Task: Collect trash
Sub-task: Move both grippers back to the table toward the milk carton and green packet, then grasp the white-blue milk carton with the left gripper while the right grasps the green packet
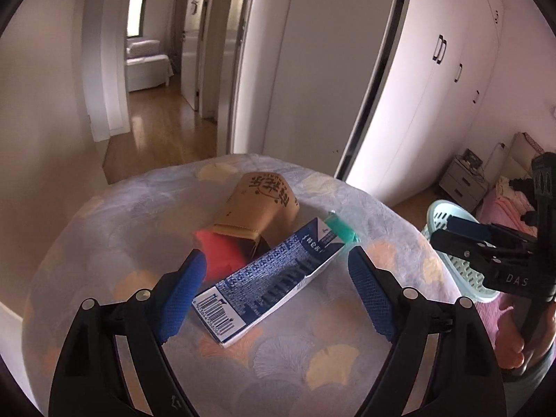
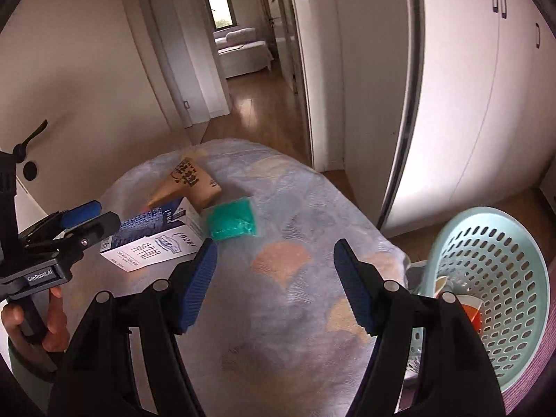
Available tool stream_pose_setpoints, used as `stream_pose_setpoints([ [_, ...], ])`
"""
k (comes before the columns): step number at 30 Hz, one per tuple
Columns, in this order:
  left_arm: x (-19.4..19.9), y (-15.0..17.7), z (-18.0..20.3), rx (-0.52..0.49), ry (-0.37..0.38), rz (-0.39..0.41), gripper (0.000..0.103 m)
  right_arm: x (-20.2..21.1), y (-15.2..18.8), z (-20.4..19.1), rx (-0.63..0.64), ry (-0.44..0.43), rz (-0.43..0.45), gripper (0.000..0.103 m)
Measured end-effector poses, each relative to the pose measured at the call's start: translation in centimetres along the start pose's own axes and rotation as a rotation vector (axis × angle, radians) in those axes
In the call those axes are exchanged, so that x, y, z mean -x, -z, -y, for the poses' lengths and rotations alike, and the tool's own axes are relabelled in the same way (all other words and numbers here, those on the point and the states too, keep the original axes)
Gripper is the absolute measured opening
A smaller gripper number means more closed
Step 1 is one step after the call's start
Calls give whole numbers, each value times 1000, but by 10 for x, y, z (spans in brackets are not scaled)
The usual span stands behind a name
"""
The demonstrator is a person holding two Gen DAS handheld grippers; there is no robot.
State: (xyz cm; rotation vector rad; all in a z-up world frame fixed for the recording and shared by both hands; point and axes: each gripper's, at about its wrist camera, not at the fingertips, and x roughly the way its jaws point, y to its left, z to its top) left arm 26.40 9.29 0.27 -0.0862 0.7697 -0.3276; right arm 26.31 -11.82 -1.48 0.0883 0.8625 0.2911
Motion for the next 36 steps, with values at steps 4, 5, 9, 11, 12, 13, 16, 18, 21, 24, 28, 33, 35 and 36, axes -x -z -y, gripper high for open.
stream_pose_setpoints([
  [4, -20, 2, -7, -62, -52, -49, 81, -22, -4, -13, 34, -23, -19, 66],
  [5, -23, 2, -9, -82, -65, -55, 81, -25, -5, -14, 35, -30, -23, 66],
  [9, -28, -1, -12, -97, -11, -80, 81, -40, -11, -9, 14, -40, -37, 66],
  [11, -30, -1, -12, -104, 33, -114, 79, -47, -14, -5, -3, -48, -46, 66],
  [12, -32, 0, -10, -110, 44, -124, 78, -50, -15, -2, -11, -50, -51, 66],
  [13, -35, 1, -8, -122, 46, -131, 77, -53, -16, 0, -16, -52, -54, 66],
  [16, -37, 8, 1, -139, 16, -158, 65, -59, -20, 4, -10, -51, -51, 65],
  [18, -37, 12, 2, -135, 22, -178, 58, -60, -21, 2, -1, -46, -51, 64],
  [21, -40, 17, 6, -154, 2, -205, 57, -66, -24, 1, 2, -53, -61, 61],
  [24, -49, 22, 9, -165, -36, -226, 50, -68, -27, 2, -8, -66, -67, 61],
  [28, -43, 33, 5, -120, -12, -230, 37, -70, -28, 0, -8, -73, -62, 61],
  [33, -3, 63, -13, 25, 19, -173, 36, -72, -24, -4, -26, -126, -15, 61],
  [35, 10, 73, -19, 70, 16, -147, 36, -78, -21, -11, -6, -100, -20, 61],
  [36, 16, 77, -21, 90, 16, -135, 36, -82, -20, -16, 11, -90, -31, 61],
])
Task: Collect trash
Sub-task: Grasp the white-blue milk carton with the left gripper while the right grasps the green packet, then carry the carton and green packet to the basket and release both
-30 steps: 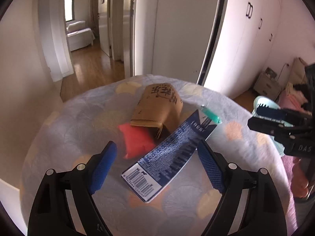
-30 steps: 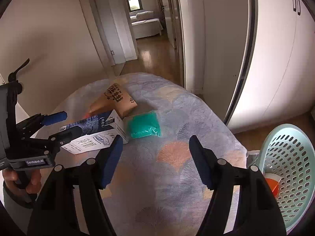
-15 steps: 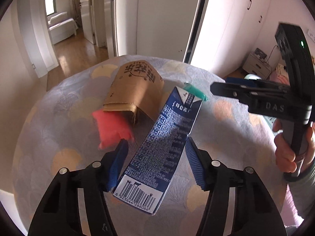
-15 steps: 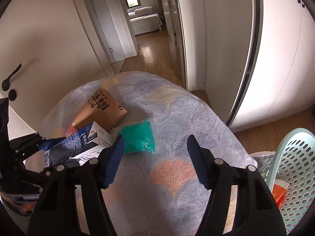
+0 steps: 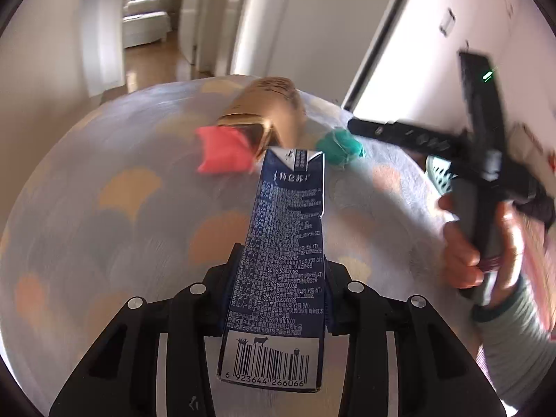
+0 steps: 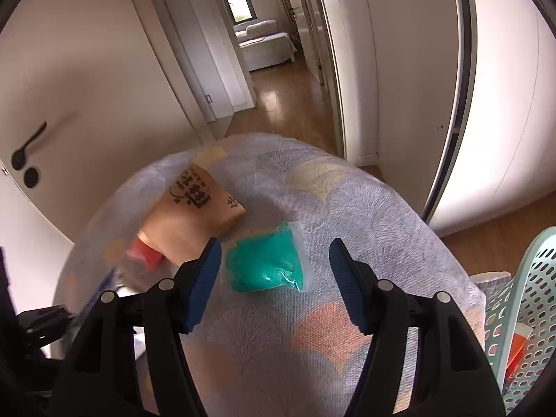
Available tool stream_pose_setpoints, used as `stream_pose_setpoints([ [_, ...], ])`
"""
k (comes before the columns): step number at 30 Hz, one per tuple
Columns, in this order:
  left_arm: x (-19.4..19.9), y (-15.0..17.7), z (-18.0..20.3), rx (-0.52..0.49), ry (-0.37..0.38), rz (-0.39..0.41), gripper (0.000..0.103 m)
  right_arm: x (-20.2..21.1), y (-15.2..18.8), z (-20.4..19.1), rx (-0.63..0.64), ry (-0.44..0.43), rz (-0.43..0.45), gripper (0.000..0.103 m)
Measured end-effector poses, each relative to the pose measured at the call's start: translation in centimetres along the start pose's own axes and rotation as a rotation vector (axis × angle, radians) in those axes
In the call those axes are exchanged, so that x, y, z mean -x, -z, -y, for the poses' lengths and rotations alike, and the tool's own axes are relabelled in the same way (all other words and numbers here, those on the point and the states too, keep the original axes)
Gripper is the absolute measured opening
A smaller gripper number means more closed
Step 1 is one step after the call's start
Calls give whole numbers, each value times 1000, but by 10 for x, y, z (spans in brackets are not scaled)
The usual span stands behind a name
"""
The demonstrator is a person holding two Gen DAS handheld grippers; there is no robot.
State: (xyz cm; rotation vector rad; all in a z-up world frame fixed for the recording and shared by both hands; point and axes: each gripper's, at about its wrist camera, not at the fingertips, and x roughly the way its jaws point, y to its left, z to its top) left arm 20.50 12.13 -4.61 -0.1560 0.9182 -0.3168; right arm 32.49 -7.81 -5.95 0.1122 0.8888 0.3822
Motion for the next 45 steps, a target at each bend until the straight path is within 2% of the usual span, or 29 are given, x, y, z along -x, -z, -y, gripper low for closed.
stream_pose_setpoints([
  [5, 15, 18, -8, 46, -19, 29, 35, -12, 3, -23, 104, 62, -28, 64],
  [11, 19, 20, -17, 86, -10, 39, 36, -18, 5, -30, 141, 92, -29, 63],
  [13, 18, 20, -16, 90, -9, 34, 36, -18, 5, -29, 138, 96, -31, 61],
  [14, 15, 15, -12, 88, -12, 32, 36, -18, 5, -28, 136, 98, -35, 55],
  [15, 14, 14, -12, 86, -15, 32, 36, -18, 4, -27, 135, 99, -35, 53],
  [25, 20, 17, 1, 72, -7, 47, 35, 0, 10, -27, 126, 91, 25, 49],
  [27, 23, 16, 6, 64, 0, 54, 35, 10, 13, -20, 93, 74, 28, 49],
  [29, 26, 15, 13, 51, 10, 65, 35, 21, 15, -6, 19, -4, 22, 49],
  [31, 28, 14, 22, 35, 22, 72, 35, 37, 18, 6, -29, -23, 38, 49],
  [35, 32, 8, 44, -8, 43, 97, 35, 72, 26, 23, -66, -3, 92, 49],
  [38, 36, -1, 64, -43, 76, 122, 35, 101, 32, 40, -94, 44, 141, 49],
  [42, 37, -19, 107, -126, 125, 147, 35, 142, 42, 65, -140, 123, 222, 49],
  [45, 33, -32, 141, -179, 163, 155, 35, 176, 57, 96, -224, 127, 283, 49],
])
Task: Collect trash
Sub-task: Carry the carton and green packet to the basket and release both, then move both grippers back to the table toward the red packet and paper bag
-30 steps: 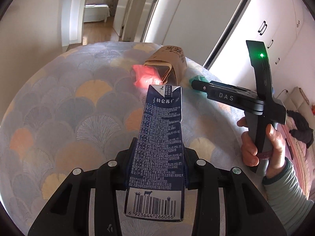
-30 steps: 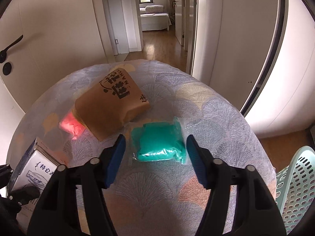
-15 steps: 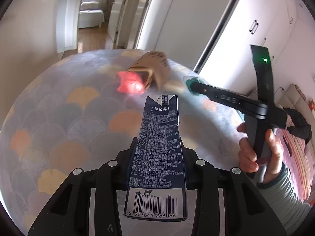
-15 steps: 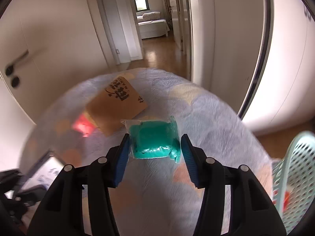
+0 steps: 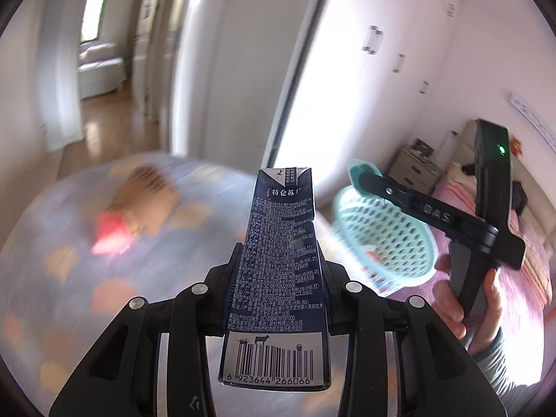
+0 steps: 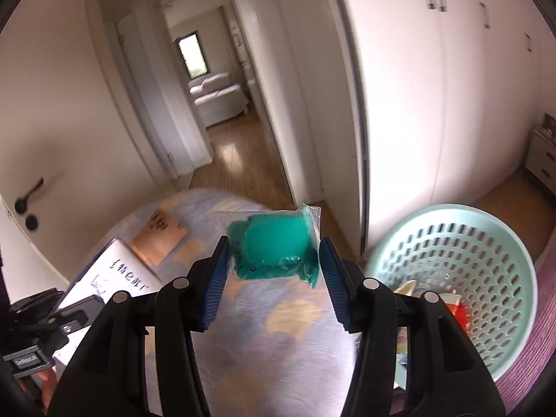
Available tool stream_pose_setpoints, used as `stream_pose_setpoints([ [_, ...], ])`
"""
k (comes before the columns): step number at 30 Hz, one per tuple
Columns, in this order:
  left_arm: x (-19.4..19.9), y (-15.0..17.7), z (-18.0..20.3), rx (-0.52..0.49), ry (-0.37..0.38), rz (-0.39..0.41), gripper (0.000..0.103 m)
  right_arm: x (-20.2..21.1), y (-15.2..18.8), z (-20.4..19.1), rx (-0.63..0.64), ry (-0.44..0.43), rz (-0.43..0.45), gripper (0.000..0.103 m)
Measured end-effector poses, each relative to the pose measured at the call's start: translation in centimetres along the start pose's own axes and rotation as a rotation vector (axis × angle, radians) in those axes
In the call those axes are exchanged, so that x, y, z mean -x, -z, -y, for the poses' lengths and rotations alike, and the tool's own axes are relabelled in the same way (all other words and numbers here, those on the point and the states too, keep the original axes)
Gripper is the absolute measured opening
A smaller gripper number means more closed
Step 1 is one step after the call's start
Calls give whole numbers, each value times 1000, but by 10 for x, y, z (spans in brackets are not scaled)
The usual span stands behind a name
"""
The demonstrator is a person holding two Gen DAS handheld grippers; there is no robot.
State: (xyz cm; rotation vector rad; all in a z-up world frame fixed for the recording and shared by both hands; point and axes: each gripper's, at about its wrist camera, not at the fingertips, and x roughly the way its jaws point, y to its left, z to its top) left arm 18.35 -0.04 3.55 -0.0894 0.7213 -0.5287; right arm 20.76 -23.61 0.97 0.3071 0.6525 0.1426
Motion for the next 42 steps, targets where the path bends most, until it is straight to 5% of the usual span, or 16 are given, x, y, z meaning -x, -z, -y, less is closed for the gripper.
stream_pose_setpoints([
  [5, -23, -28, 58, -78, 108, 14, 35, 32, -2, 63, -108, 128, 55, 49],
  [11, -63, -52, 124, -149, 200, 2, 35, 27, 12, 130, -237, 273, -27, 49],
  [19, -134, -61, 168, -150, 234, -31, 35, 2, 38, 175, -375, 301, -124, 52],
  [21, -152, -63, 170, -123, 223, -47, 38, 6, 41, 188, -403, 298, -125, 63],
  [24, -174, -61, 173, -118, 190, -74, 62, 11, 44, 195, -424, 297, -115, 65],
  [33, -170, -37, 141, -57, 174, -122, 63, 13, 42, 184, -412, 248, -97, 65],
  [42, -106, -14, 79, 24, 138, -39, 66, 3, 32, 110, -236, 189, -68, 65],
])
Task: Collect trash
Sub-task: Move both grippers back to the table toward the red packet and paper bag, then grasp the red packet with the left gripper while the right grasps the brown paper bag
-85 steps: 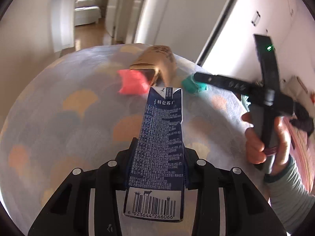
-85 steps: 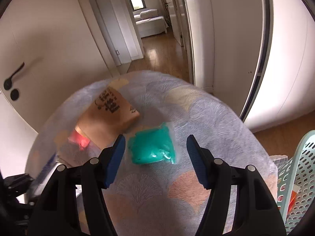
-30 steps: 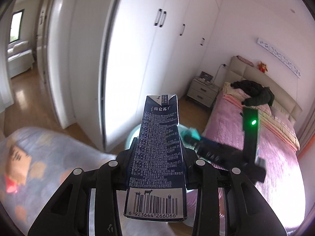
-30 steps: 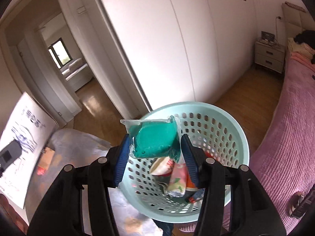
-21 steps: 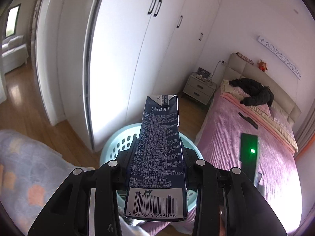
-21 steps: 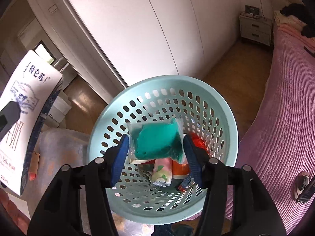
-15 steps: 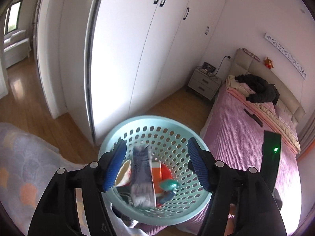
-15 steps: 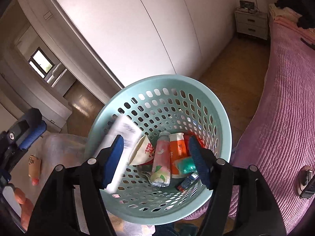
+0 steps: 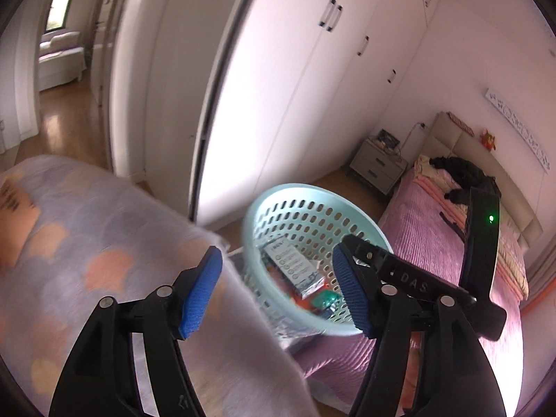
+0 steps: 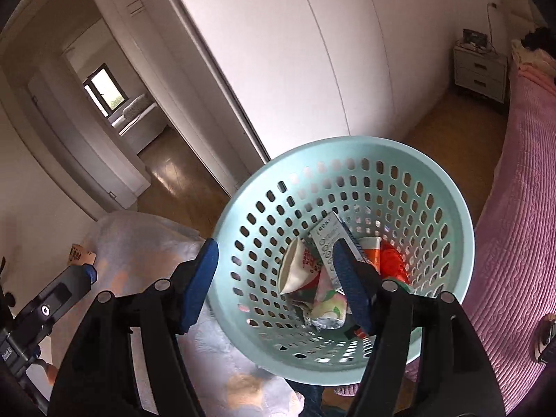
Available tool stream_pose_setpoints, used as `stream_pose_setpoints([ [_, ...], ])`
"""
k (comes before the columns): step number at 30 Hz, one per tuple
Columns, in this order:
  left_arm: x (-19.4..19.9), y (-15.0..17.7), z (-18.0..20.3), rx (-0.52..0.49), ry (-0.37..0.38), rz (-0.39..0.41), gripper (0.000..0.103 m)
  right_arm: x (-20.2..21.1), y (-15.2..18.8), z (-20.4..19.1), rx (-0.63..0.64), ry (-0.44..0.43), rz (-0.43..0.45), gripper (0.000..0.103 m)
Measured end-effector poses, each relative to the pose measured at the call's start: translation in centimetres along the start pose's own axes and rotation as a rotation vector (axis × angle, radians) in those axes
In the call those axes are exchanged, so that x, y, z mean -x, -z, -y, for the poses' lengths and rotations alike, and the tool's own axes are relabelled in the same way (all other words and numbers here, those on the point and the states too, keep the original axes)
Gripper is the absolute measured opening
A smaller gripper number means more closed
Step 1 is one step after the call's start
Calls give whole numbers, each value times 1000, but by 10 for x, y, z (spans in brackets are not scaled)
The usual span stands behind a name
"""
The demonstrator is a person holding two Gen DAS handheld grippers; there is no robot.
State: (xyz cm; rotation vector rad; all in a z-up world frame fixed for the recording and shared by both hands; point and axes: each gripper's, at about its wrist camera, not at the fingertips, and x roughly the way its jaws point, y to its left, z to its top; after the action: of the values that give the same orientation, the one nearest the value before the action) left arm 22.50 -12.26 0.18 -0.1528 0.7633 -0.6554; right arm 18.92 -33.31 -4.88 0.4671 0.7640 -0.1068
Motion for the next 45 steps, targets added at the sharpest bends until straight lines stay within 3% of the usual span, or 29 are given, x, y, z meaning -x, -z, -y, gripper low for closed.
stream_pose_setpoints([
  [6, 63, 16, -66, 110, -98, 81, 66, -3, 9, -69, 154, -79, -1, 65],
  [11, 111, 17, -129, 154, -266, 143, 66, -9, 17, -135, 291, -152, -15, 65],
  [15, 125, 14, -176, 201, -343, 126, 66, -20, 22, -180, 362, -206, -40, 65],
  [18, 115, 14, -209, 232, -296, 50, 66, -33, 22, -211, 386, -252, -66, 65],
  [21, 106, 14, -235, 255, -331, 25, 65, -50, 22, -232, 397, -281, -102, 65],
  [25, 91, 7, -244, 241, -321, -14, 65, -73, 24, -256, 412, -293, -151, 65],
  [28, 77, 7, -248, 199, -364, -44, 64, -85, 26, -272, 425, -305, -178, 65],
  [32, 73, 5, -253, 182, -397, -40, 53, -96, 29, -298, 463, -311, -195, 65],
  [34, 73, 4, -253, 181, -389, -40, 40, -103, 31, -310, 472, -318, -209, 65],
  [38, 78, 10, -254, 191, -387, -40, 39, -114, 33, -331, 451, -332, -238, 73],
  [45, 103, 31, -250, 227, -407, -44, 39, -140, 46, -357, 409, -270, -240, 74],
])
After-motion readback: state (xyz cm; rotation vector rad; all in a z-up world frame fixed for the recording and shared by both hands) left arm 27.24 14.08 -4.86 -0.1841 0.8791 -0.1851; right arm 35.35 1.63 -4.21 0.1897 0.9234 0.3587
